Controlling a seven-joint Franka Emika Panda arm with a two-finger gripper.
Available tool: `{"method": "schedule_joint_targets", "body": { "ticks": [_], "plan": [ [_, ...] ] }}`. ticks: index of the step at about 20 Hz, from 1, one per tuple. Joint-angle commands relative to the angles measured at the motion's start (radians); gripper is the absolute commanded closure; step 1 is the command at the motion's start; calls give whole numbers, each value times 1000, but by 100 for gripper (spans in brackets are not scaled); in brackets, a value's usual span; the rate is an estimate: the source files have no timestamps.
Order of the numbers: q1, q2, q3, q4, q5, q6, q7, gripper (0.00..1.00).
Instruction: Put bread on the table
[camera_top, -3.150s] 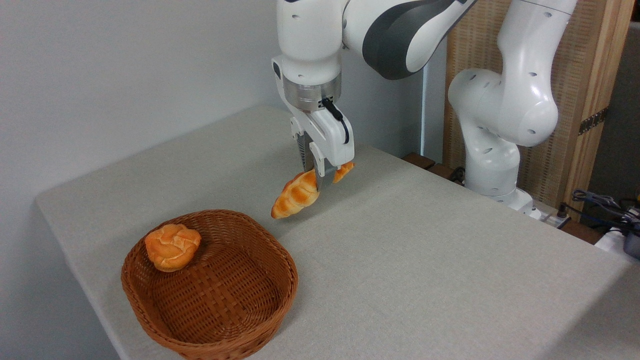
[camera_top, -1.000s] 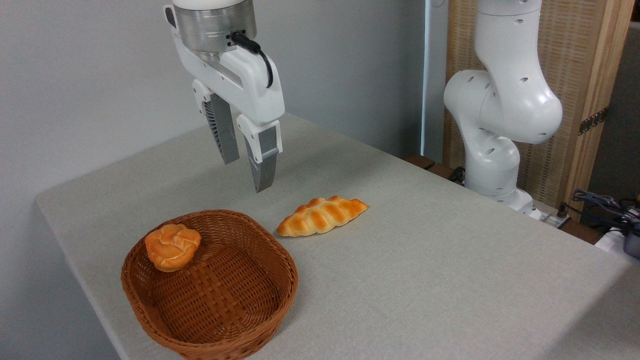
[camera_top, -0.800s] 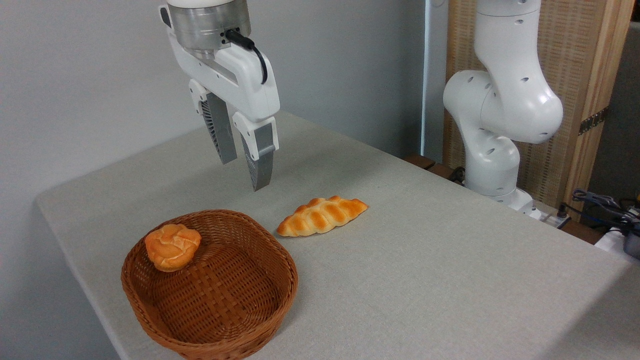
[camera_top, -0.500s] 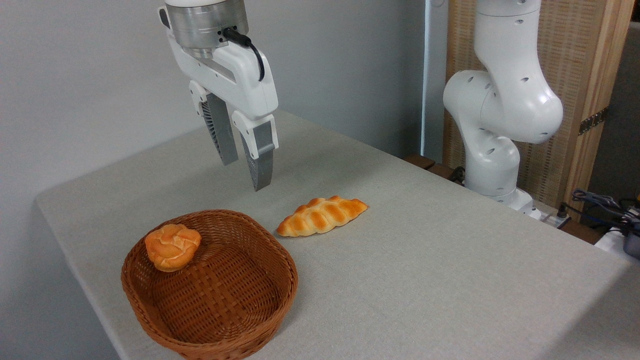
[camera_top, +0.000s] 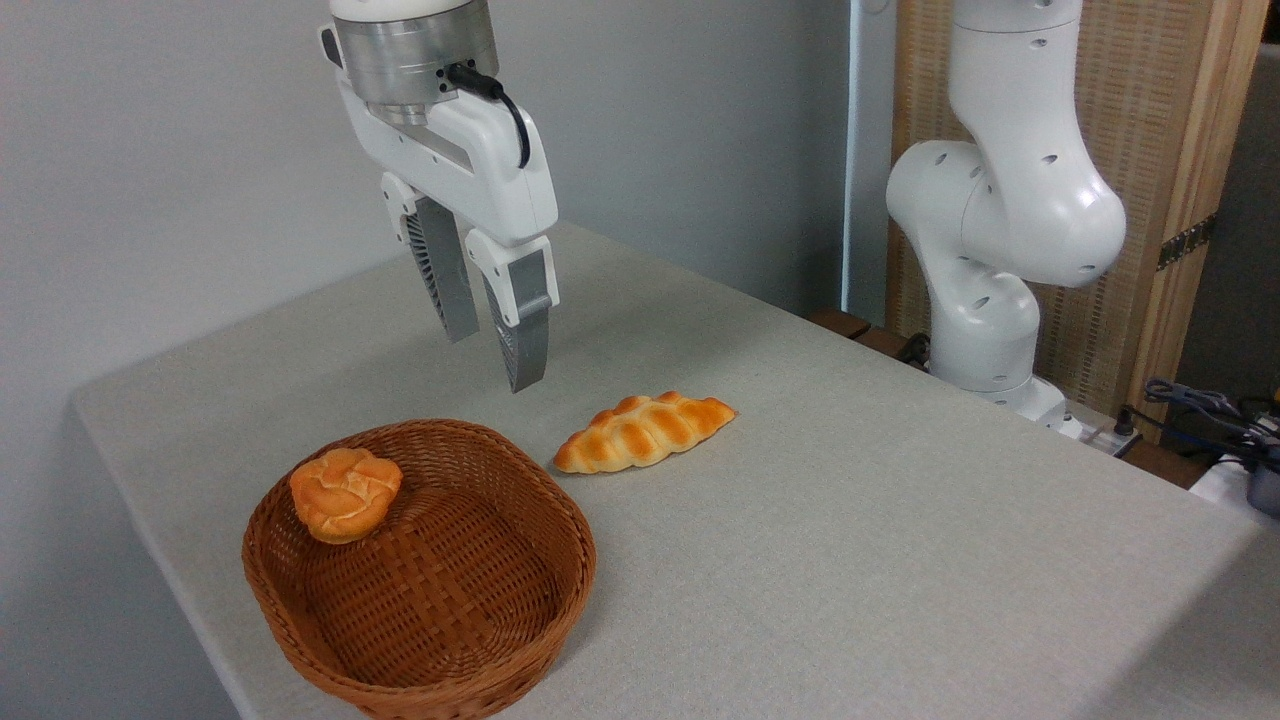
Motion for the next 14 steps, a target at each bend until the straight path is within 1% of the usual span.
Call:
{"method": "schedule_joint_targets", "body": {
  "ticks": [1, 9, 14],
  "plan": [
    [4, -26, -9, -36, 70, 39, -16, 0],
    [3, -26, -9, -53, 78, 53, -18, 0],
    [3, -28, -17, -54, 77, 13, -36, 0]
  ]
}}
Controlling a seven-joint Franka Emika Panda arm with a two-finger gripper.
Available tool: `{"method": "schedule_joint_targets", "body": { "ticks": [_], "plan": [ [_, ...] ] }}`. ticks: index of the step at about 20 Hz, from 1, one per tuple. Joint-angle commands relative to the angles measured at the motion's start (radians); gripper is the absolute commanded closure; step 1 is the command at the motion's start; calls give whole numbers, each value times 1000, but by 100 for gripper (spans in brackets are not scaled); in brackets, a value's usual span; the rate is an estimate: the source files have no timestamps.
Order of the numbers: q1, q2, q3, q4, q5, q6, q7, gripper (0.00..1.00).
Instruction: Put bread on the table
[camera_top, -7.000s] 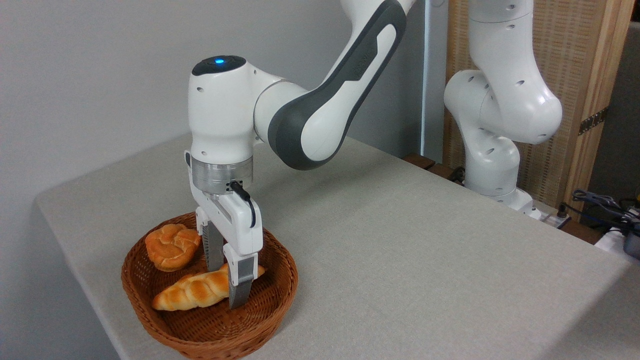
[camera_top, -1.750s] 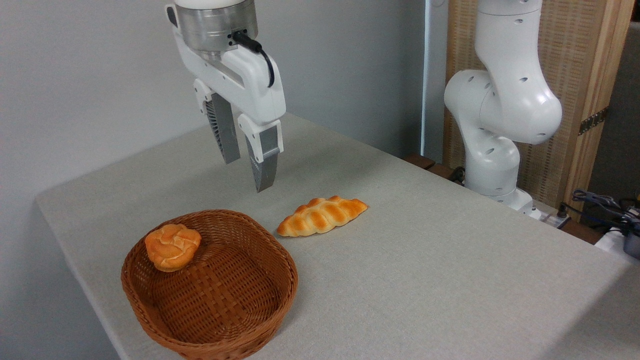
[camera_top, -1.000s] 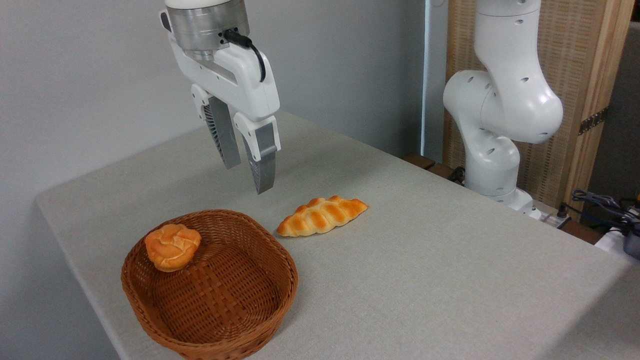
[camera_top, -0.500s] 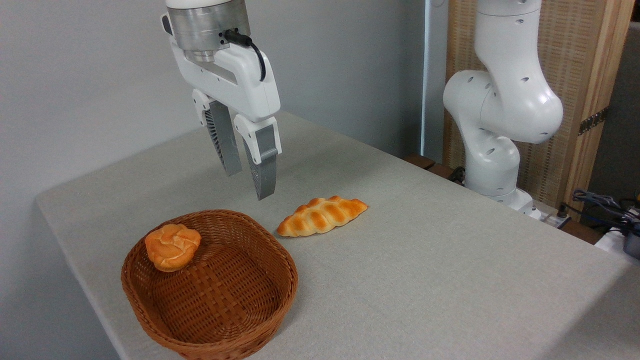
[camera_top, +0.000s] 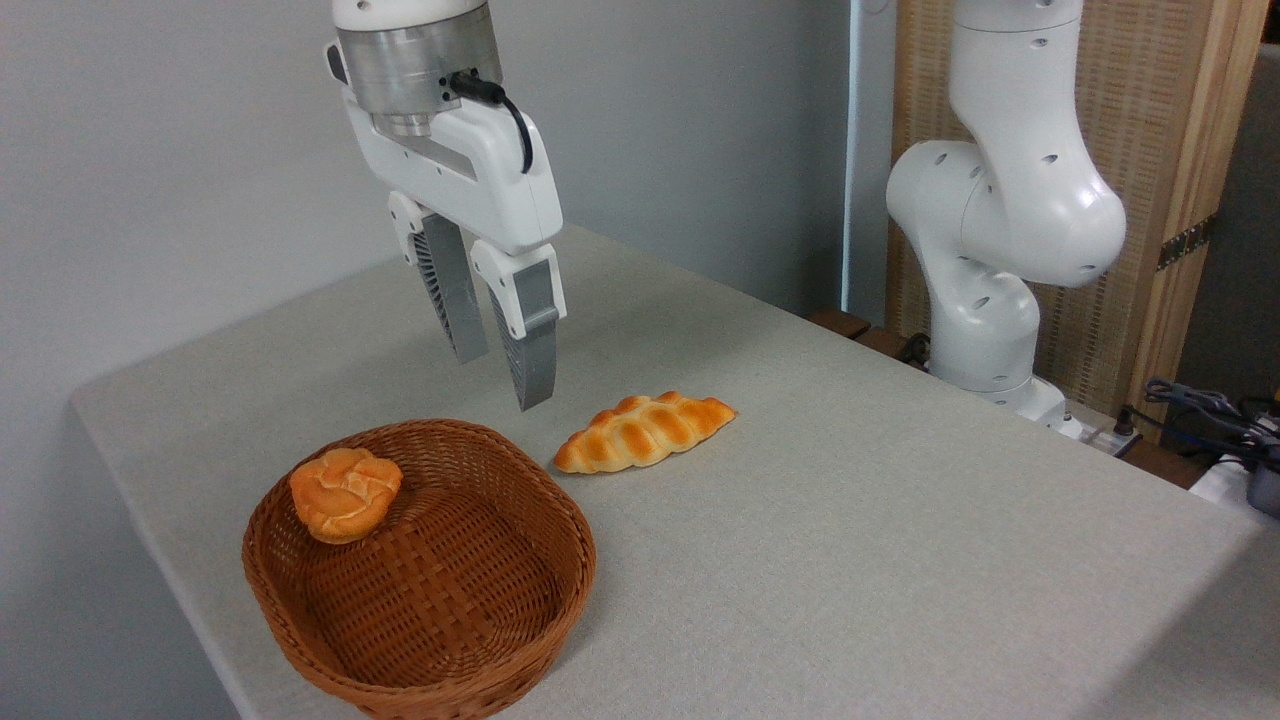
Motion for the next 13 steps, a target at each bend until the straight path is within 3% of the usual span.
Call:
{"method": "schedule_joint_targets", "body": {
  "ticks": [1, 13],
  "plan": [
    [3, -24, -12, -25, 15, -17, -29, 0],
    [6, -38, -3, -23, -14, -9, -27, 0]
  ]
}}
